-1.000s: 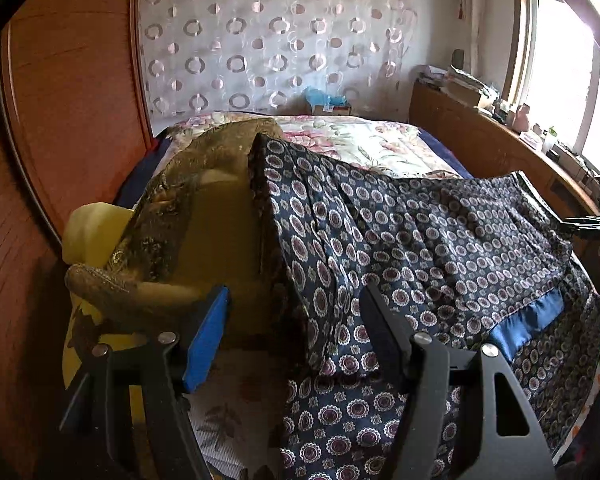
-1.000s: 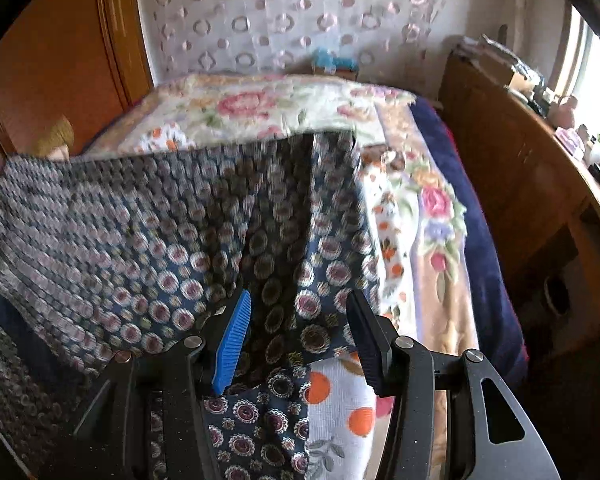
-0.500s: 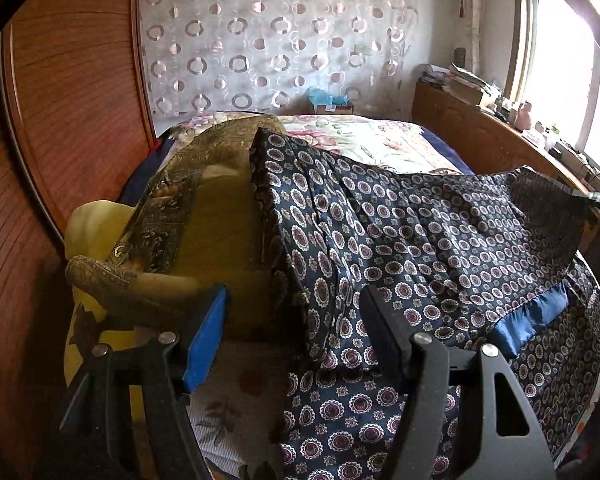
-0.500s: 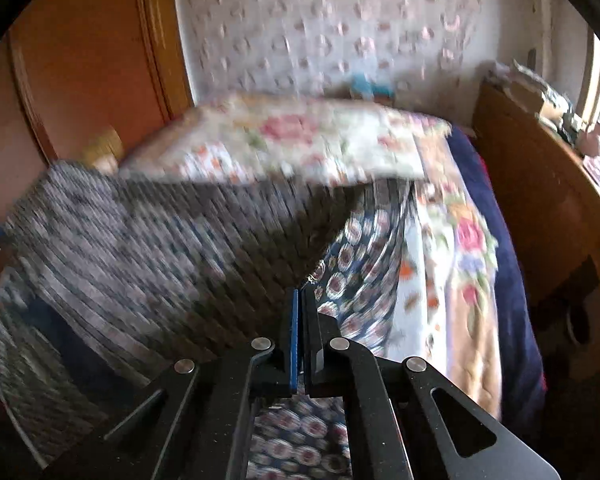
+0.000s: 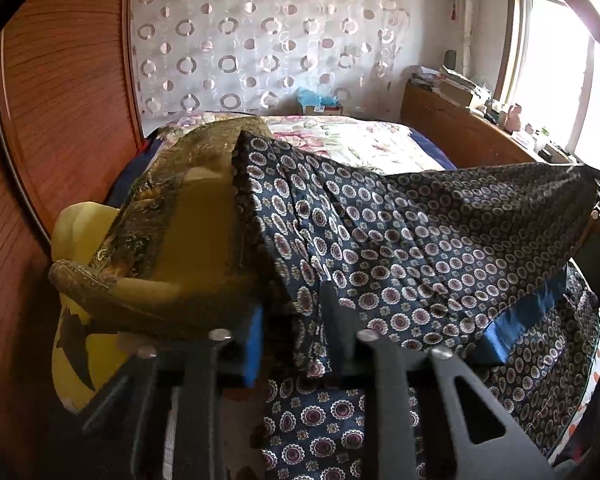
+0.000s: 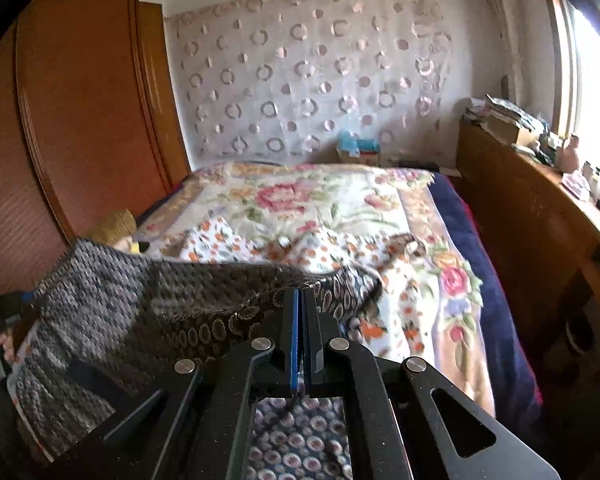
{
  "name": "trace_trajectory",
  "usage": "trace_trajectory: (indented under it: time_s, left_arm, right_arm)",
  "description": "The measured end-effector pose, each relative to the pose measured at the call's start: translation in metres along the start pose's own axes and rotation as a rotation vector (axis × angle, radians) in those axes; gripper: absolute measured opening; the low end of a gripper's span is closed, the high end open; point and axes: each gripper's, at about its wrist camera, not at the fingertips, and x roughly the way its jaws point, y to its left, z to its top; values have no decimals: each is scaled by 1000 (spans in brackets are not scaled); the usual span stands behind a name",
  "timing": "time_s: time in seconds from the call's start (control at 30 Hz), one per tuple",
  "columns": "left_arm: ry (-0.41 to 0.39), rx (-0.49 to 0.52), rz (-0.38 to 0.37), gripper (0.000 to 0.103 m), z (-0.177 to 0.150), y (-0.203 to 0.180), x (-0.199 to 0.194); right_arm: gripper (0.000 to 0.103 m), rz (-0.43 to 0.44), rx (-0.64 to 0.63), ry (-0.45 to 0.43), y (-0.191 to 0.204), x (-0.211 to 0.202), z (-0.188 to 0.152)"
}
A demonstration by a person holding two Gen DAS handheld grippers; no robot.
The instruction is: Fold small clothes
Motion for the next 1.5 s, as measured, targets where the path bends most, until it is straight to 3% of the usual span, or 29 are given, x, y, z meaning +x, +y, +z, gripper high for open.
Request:
trace_trajectory:
  time_s: [0.17,0.23,0.3,0.63,0.93,1.13,1.23,1.5]
  left_arm:
    - [26,4,14,14,-4,1,5]
    - [31,4,13,4,-6,2,5]
    - [29,-2,-6,3,-10,3,1]
    - [-29,-21,-88,2,-39,-6,-50]
    - [-14,-53,-81,2,-72,0,-71]
    - [-31,-71,-77,2,-80,3,-83]
    - [-24,-80,-81,2,-90,5,-85]
    - [18,-92,-70,2,-115,10,-84]
  right_arm:
    - [1,-10,7,49,6,11,-2]
    - [1,-10,14,67,2,12,-5]
    - [1,-13,18,87,0,19,-10]
    - [1,-18,63,117,-15,14,-23]
    - [1,24,86,89,-10,2,-29]
    - [1,99,125,18,-5,-24,-24]
    - [1,35,85,9,0,-39,-32]
    - [1,6,79,95,-12,-45,-56]
